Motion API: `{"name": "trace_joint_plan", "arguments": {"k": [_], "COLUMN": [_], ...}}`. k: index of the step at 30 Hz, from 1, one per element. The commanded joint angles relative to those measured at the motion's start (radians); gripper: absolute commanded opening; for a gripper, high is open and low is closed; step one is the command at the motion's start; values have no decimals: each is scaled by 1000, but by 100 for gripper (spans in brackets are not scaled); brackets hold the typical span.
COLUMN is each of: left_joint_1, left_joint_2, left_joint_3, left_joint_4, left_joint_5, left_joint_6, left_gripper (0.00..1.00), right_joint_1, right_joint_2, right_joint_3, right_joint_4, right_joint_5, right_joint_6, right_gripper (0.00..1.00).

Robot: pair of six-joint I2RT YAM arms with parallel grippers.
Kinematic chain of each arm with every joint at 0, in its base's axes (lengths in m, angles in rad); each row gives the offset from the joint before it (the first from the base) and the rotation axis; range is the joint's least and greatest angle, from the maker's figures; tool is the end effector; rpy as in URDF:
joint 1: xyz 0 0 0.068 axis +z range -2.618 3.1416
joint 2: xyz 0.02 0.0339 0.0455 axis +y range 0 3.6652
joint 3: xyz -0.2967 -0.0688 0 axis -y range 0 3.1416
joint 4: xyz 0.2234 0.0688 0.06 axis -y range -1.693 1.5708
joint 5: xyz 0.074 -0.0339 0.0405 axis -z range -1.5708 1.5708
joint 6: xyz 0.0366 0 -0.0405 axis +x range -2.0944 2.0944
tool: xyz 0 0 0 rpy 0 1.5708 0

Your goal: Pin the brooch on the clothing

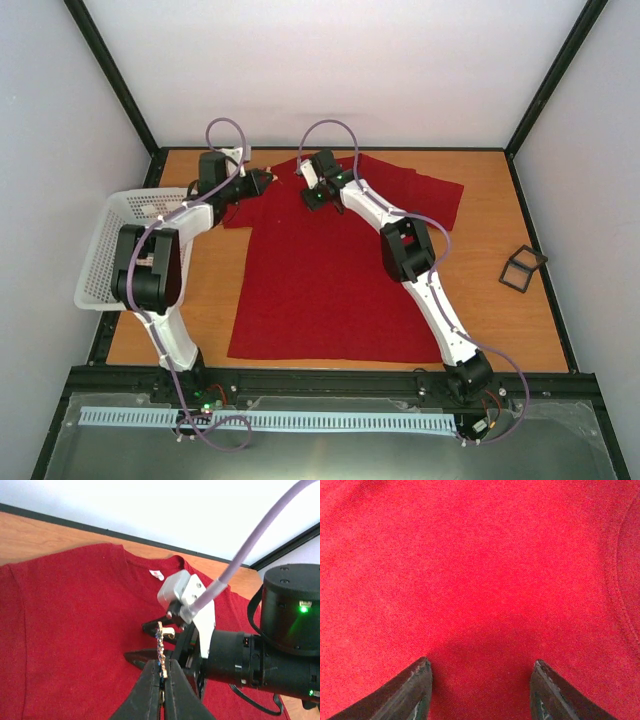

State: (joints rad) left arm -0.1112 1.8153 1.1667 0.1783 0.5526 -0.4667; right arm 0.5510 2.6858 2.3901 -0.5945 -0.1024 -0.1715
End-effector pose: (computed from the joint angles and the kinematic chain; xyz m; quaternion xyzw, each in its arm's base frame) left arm 0.3952 -0.0635 0.2666 -0.0046 0.8324 -0.3662 0.4160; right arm 0.4982 0.3105 0.1506 -0.3487 0.8746 0.1102 0.3182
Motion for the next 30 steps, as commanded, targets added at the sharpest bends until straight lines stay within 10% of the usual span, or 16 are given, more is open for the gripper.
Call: {"name": "trace_joint_plan", "arguments": {"k": [1, 17, 30], "left_joint_1": [13, 16, 16], "left_joint_2": [57, 295, 452], "left_joint_3": [80, 267, 462], "left_joint_4": [-5, -20, -102], "left_joint_5": [14, 126, 140], "left_joint_6": [26, 84, 128], "left_gripper": [1, 1, 1], "right_joint_1": [-17, -32, -63], "right_joint_2": [63, -1, -89], "right_joint_3": [40, 8, -63], "right_joint_4": [-80, 3, 85], "right_joint_5": [-23, -176, -290], "right_joint_6": [20, -68, -87], "right_gripper": [49, 3, 3]}}
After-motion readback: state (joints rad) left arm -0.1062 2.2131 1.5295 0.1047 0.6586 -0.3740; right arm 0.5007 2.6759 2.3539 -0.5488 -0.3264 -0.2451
